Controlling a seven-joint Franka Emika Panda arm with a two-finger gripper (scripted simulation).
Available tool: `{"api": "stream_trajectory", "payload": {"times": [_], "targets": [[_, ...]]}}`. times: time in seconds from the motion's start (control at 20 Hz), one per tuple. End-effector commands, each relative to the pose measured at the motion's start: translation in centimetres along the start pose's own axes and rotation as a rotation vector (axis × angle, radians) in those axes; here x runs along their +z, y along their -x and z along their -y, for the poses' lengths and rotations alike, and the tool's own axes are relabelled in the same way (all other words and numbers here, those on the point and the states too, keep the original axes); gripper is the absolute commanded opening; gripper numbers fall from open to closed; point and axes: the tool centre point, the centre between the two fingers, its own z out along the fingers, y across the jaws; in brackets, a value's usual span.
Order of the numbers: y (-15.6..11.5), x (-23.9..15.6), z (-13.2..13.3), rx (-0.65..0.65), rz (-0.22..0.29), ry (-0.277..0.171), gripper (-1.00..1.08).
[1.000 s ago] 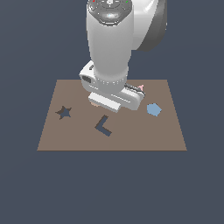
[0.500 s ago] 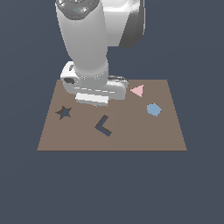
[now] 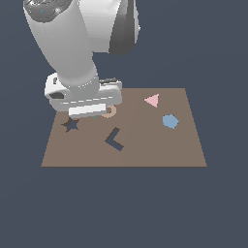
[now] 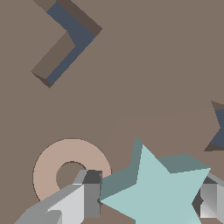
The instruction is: Insert a designated object into the corresponding slot on a board.
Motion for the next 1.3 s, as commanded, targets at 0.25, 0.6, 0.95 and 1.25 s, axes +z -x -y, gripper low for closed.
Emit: {"api": "stream_trajectory", "payload": {"times": [0.25,0.6,0.95,1.25], "targets": [[-0.7,-0.1,-3.6,-0.214,-0.001,0.000,-1.00],[-1.7,-0.1,-5.9,-0.360,-0.001,0.000,-1.00],[-2.6,-0.2,-7.3,-0.453,-0.001,0.000,-1.00],[-3.0,-0.2,-7.7,-0.488,-0.001,0.000,-1.00]]}}
